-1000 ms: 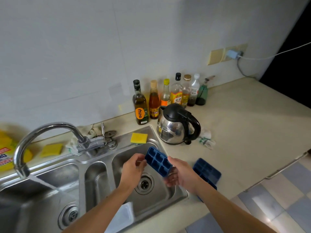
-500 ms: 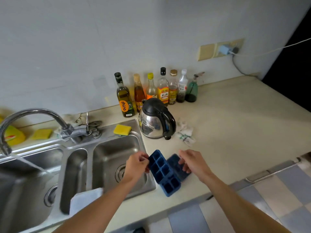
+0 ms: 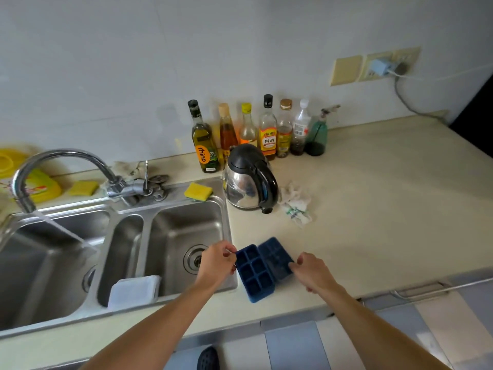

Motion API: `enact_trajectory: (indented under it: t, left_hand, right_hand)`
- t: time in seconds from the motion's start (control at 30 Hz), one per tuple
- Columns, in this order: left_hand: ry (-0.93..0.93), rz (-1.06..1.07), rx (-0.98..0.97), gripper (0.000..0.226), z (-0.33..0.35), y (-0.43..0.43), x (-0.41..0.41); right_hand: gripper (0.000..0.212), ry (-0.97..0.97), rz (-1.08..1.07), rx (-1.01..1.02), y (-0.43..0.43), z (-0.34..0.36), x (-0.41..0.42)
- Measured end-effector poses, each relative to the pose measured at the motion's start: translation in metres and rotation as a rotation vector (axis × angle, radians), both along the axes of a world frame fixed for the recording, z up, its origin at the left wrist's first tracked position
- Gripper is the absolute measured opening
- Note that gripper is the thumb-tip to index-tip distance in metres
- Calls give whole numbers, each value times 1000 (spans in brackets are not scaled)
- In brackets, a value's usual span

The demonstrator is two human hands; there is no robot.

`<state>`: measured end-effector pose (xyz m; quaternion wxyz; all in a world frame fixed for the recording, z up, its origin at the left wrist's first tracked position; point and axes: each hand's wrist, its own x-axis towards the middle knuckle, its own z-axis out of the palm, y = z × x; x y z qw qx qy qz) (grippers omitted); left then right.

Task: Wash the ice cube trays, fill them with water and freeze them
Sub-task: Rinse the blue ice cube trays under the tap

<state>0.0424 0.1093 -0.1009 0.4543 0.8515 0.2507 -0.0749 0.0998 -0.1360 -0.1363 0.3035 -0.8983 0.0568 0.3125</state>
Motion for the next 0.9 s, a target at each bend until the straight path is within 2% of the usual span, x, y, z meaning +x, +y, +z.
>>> enact_trajectory:
  t: [0.17,0.37,0.47,0.63,0.77,0.9]
  left_hand:
    - [12,-40,-41,11,-5,2,-2]
    - [35,-15,-239,7,-5,12,-6]
    - [20,34,-289,14,0,27,-8]
    - [-56,182,-358,27,12,71,-16]
    - [-120,376,-522,37,28,124,-22]
    - [-190,454,-658,53,37,187,-35]
  right_hand:
    - [12,31,-46,123,3,-6,6]
    - [22,-102,-255,312,16,10,20]
    - [22,-154,-284,345,34,26,33]
    - [24,-222,-224,443,94,67,46]
    - [24,-169,-128,564,173,101,37]
    - [23,-123,22,642,270,118,13]
